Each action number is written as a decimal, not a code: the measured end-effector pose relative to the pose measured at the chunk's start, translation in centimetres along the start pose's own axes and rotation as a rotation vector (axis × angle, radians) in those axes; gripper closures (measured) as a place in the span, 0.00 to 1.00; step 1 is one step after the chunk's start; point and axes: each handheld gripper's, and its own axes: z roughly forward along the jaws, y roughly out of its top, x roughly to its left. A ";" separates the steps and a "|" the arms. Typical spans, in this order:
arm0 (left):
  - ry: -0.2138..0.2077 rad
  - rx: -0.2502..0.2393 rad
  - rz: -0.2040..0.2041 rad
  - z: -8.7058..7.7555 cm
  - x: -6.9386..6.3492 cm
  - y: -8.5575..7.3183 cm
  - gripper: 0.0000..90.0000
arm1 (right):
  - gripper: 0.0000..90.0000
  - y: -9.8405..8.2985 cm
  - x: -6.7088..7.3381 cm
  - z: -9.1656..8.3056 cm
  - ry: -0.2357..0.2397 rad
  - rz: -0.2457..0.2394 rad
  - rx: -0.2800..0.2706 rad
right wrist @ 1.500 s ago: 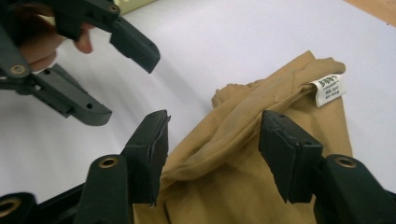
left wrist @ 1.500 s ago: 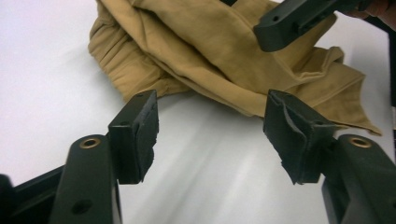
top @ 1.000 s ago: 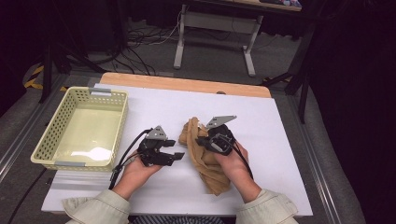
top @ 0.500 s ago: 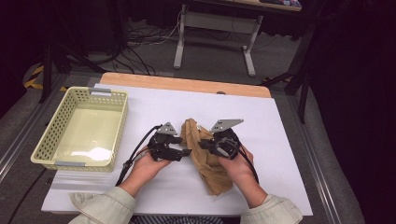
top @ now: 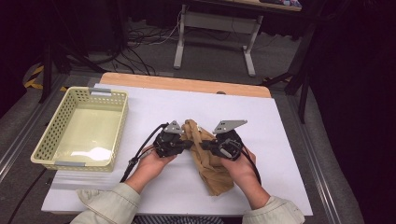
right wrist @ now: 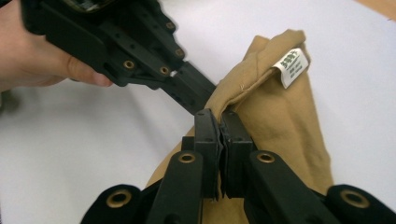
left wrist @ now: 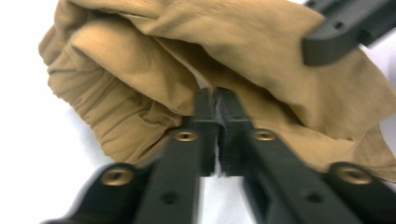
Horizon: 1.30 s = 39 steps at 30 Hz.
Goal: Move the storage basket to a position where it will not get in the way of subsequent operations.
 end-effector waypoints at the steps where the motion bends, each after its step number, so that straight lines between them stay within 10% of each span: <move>1: 0.010 -0.006 0.009 -0.1 0.0 0.1 1.00 | 0.97 0.1 -0.2 -0.1 -0.004 0.005 -0.007; 23: 0.111 -0.086 0.050 -2.9 -0.4 0.7 1.00 | 0.97 -1.5 -4.5 -7.1 -0.169 0.119 -0.154; 39: 0.130 -0.064 0.011 -3.7 0.2 -0.4 1.00 | 0.97 -8.8 -6.6 -11.1 -0.254 0.276 -0.092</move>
